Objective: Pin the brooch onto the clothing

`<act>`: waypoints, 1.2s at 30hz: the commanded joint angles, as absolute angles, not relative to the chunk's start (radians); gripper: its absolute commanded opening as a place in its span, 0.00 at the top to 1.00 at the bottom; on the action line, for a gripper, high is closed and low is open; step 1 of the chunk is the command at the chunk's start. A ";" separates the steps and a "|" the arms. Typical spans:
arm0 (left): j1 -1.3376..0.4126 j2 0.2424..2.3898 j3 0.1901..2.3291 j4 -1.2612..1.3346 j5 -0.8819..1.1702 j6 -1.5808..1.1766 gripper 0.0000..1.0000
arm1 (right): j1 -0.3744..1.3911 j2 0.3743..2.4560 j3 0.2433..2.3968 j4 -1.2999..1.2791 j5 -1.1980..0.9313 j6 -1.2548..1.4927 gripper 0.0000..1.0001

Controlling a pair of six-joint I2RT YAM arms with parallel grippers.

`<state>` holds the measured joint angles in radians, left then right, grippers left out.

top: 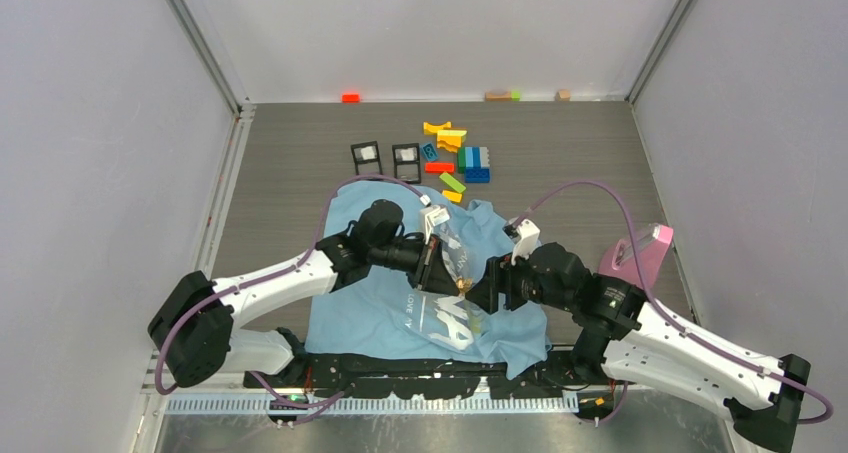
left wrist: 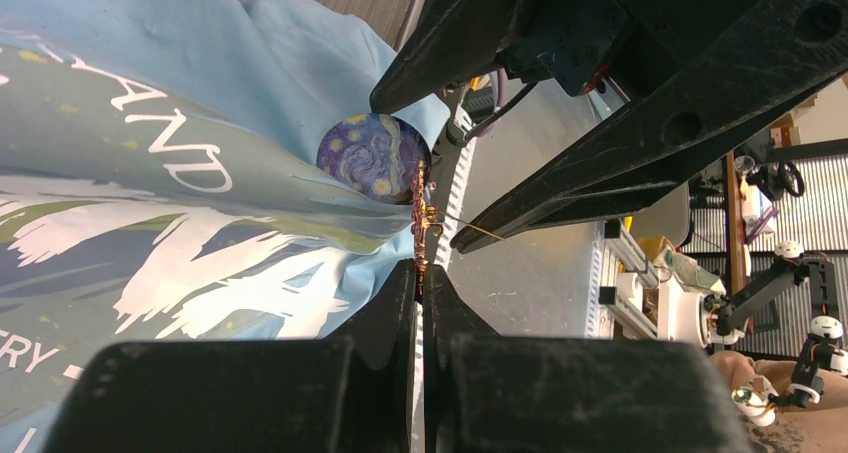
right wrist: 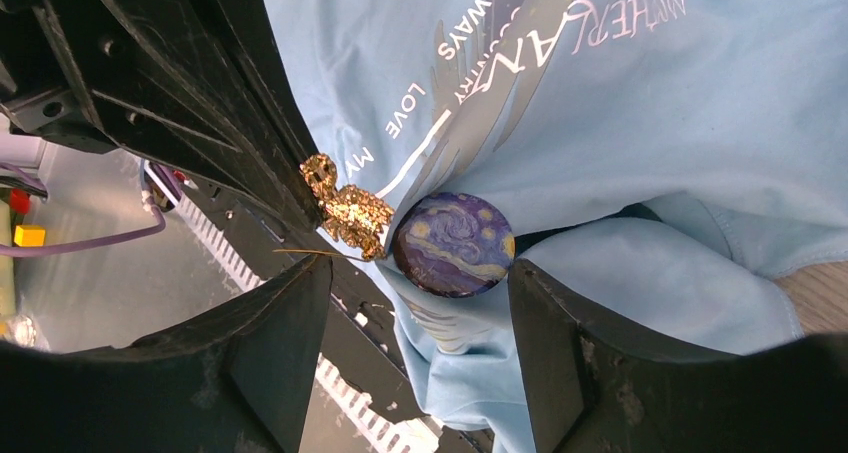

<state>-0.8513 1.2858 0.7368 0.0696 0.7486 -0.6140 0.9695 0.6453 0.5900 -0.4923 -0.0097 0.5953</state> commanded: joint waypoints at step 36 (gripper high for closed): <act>-0.851 1.301 0.783 0.090 0.918 -0.552 1.00 | 0.974 0.715 0.592 -0.408 0.118 0.639 0.56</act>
<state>-0.8368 1.3197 0.7372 0.0460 0.8379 -0.5560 0.9802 0.7261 0.5724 -0.4183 -0.0277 0.6136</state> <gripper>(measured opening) 0.020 0.451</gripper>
